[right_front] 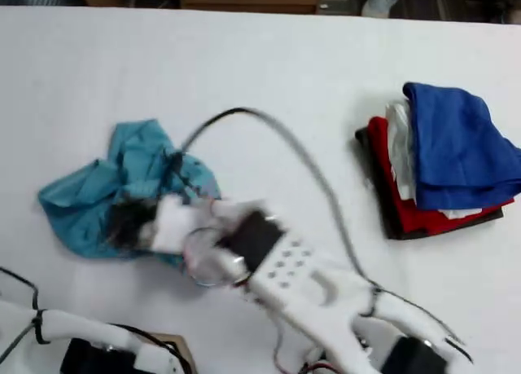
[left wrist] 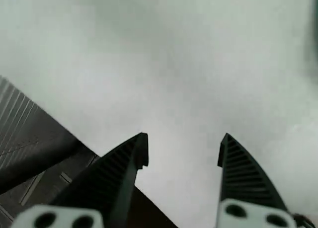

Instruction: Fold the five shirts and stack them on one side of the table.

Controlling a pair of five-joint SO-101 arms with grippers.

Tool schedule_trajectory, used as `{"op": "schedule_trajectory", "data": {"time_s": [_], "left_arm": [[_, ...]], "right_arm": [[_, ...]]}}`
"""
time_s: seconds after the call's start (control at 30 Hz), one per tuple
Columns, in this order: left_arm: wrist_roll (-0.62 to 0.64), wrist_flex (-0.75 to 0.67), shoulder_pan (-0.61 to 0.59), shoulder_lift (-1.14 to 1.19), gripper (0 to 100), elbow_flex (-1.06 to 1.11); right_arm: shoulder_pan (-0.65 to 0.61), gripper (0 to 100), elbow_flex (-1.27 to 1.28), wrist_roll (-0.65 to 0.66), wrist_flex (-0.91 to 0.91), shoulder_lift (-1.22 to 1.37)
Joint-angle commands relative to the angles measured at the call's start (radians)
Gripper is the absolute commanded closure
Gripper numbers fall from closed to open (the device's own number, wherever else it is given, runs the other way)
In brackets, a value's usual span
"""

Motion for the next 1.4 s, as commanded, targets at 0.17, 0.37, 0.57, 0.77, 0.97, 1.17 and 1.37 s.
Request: {"op": "schedule_trajectory", "data": {"time_s": [0.17,0.37,0.57,0.77,0.97,1.17,1.37], "left_arm": [[-0.133,-0.130,-0.094,0.112,75,-0.061],[-0.129,-0.135,-0.069,0.387,75,-0.220],[-0.060,-0.123,-0.069,0.580,75,-0.427],[-0.052,-0.074,0.049,0.712,75,-0.495],[0.041,-0.103,0.184,0.766,75,-0.499],[0.069,-0.104,0.296,0.767,75,-0.498],[0.089,-0.098,0.316,0.769,75,-0.492]], "right_arm": [[-0.033,81.4,0.000,-0.005,-0.156,0.219],[0.054,87.6,-0.002,-0.006,-0.291,0.394],[0.275,97.8,-0.112,-0.003,-0.285,0.499],[0.559,97.7,-0.313,0.041,-0.082,0.435],[0.734,97.6,-0.437,0.129,0.041,0.363],[0.872,92.2,-0.522,0.129,0.116,0.335],[0.926,73.4,-0.554,0.127,0.170,0.326]]}}
